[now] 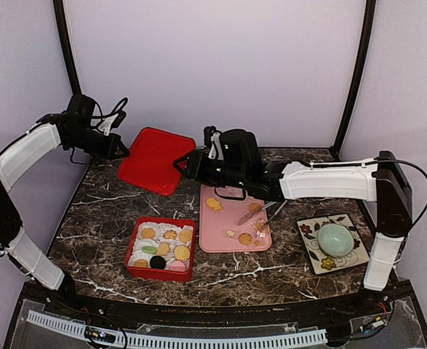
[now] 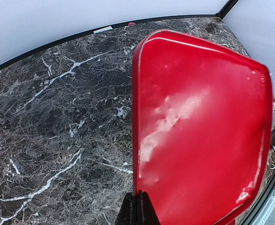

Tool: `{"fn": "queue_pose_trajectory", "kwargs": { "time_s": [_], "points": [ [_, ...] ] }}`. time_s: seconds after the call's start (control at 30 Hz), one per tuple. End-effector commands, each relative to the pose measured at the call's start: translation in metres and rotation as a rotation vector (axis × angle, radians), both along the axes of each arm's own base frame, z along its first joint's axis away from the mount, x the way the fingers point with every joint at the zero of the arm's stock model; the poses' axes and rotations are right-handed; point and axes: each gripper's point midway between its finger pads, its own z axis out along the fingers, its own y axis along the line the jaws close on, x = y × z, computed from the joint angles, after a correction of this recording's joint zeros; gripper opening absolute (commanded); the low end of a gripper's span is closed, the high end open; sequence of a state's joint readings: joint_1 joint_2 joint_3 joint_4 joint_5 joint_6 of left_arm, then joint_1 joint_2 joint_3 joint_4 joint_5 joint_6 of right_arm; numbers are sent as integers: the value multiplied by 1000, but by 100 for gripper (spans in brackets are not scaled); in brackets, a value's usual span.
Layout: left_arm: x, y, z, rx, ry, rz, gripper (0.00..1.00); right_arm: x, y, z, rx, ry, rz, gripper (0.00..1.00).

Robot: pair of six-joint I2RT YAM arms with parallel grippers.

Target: Pack the cookies

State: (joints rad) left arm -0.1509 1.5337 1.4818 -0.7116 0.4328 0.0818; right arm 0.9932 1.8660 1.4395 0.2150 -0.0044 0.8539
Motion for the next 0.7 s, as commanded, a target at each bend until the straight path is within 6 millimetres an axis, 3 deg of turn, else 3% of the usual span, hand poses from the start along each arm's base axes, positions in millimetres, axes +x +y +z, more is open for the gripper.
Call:
{"fn": "queue_pose_trajectory", "kwargs": {
  "time_s": [0.0, 0.2, 0.33, 0.5, 0.57, 0.67],
  "points": [
    [-11, -7, 16, -43, -26, -26, 0, 6, -23, 17, 36, 4, -45, 56],
    [-8, -7, 17, -46, -32, -18, 0, 2, -42, 15, 23, 11, -85, 57],
    [-12, -9, 18, -56, -29, -27, 0, 0, -27, 17, 56, 12, -33, 57],
    [-14, -7, 15, -44, -28, -18, 0, -2, -21, 40, 168, -62, -22, 57],
    [-14, -7, 13, -43, -28, -18, 0, -32, -12, 49, 251, -45, 142, 58],
    [-14, -6, 13, -45, -26, -15, 0, -43, -9, 52, 285, -52, 184, 60]
  ]
}}
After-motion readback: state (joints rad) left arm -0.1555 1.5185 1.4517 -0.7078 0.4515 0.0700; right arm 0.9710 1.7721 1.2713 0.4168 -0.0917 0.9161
